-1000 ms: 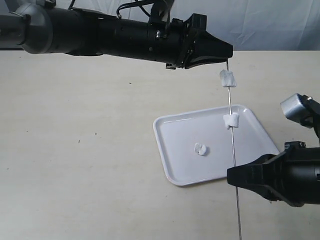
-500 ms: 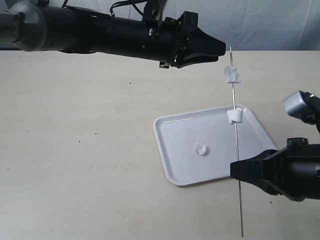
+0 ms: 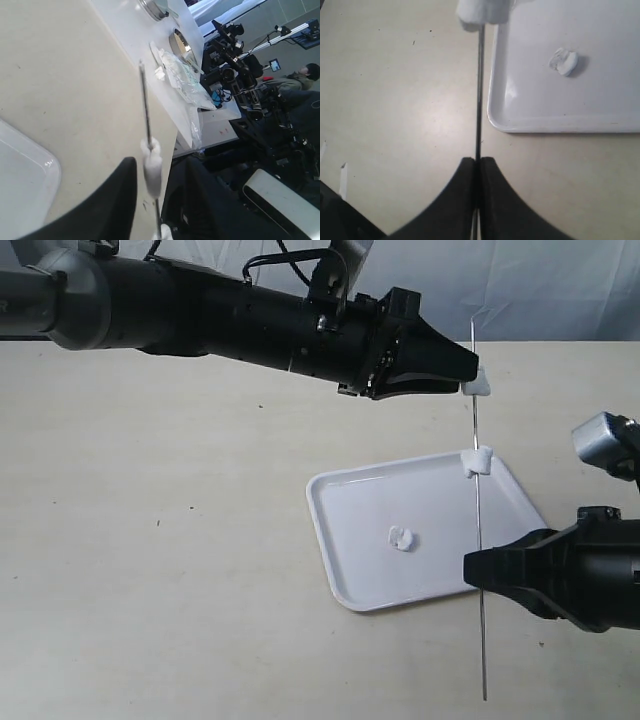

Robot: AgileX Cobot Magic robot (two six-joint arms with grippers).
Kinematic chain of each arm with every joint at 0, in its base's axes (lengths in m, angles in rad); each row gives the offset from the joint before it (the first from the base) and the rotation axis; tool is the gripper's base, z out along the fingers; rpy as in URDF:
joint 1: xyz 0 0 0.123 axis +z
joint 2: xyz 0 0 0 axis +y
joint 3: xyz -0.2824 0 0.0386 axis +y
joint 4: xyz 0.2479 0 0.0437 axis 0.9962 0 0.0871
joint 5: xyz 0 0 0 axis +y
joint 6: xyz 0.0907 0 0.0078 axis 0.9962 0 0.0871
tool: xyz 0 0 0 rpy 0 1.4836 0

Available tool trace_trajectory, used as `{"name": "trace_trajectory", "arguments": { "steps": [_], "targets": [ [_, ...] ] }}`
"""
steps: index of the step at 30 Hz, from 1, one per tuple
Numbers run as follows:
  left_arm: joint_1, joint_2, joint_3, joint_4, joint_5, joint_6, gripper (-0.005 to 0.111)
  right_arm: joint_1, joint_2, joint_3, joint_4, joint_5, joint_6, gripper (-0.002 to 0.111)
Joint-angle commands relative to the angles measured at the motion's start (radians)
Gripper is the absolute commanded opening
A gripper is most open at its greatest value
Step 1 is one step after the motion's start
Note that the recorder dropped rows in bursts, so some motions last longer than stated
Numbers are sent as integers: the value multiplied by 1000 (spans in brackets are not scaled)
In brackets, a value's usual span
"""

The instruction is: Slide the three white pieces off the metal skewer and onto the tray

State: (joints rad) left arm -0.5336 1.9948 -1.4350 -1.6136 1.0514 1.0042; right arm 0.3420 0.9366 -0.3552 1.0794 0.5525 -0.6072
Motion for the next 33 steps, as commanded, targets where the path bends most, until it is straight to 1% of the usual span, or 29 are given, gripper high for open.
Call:
{"name": "trace_trajectory", "arguments": {
  "steps": [1,8,13,16,17,25,33],
  "targets": [
    [-6,-6,-9,-1,4,-2,31,-2,-2,-10,-2,0,-1,-1],
    [-6,-6,-9,-1,1,-2,29,-2,-2,-10,-2,2,-1,-1],
    [-6,-6,-9,3,-3,-2,11,-2,-2,-10,-2,2,-1,-1],
    [-6,-6,-9,3,-3,-2,2,-2,-2,-10,-2,2,-1,-1],
    [-6,-6,-9,3,-3,-2,0,-2,-2,-10,-2,2,-1,-1],
    [-6,-6,-9,3,-3,-2,0,-2,-2,-10,-2,14,-1,-1],
    [-6,-6,-9,-73,-43,26,0,-2,-2,7,0,42,-1,-1]
  ]
}}
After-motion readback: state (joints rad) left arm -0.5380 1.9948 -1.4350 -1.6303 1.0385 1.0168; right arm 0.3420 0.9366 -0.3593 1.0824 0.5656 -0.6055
